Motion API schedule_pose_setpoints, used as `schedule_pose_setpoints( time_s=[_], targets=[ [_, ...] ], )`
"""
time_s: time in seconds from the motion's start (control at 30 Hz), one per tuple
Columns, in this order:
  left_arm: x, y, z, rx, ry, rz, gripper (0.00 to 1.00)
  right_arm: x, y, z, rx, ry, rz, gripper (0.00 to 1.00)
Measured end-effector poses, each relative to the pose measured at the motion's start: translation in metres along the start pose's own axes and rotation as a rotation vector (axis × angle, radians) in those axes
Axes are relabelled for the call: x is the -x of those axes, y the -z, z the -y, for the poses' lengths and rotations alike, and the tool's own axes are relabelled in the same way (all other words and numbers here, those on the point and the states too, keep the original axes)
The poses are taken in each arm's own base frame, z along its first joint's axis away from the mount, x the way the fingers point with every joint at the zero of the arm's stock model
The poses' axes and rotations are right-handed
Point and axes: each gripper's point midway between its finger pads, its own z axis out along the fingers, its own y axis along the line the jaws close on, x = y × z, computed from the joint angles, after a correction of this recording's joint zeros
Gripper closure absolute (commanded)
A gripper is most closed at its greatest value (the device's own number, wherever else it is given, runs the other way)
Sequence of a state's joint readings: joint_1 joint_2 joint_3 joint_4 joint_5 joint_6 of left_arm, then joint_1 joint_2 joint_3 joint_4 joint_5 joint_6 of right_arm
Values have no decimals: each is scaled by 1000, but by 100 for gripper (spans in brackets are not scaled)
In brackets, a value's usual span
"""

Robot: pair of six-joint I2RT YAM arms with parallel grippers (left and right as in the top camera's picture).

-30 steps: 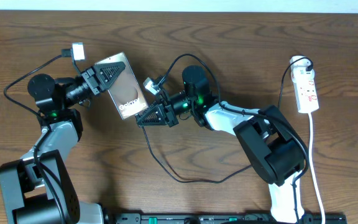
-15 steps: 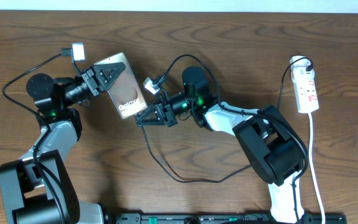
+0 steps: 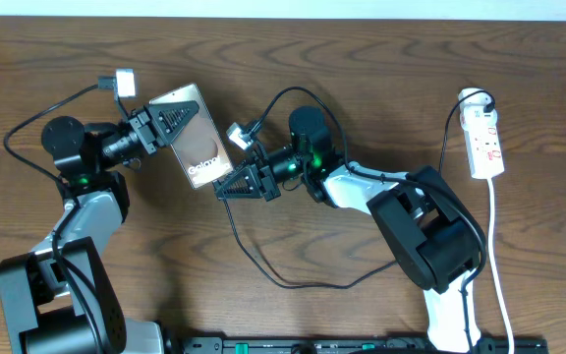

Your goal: Plug charger to phone and switch on socket

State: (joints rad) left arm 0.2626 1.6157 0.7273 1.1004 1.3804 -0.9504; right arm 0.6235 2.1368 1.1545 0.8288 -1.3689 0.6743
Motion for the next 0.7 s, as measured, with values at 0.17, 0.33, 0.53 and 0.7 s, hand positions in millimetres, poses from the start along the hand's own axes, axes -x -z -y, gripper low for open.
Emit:
schedule_pose_setpoints(
  time_s=[0.17,0.33,0.53,0.7],
  targets=[
    [-4,1,-2,3,5,-2,93,0,0,1,-4,-1,3,99],
    [-6,1,-2,0,8,-8,92,1,-1,1,-9,0,7,99],
    [-8,1,-2,-1,12,-12,93,1,-1,1,-10,2,8,99],
    [-9,1,-2,-5,9,-18,92,1,-1,2,-11,2,9,99]
  ],
)
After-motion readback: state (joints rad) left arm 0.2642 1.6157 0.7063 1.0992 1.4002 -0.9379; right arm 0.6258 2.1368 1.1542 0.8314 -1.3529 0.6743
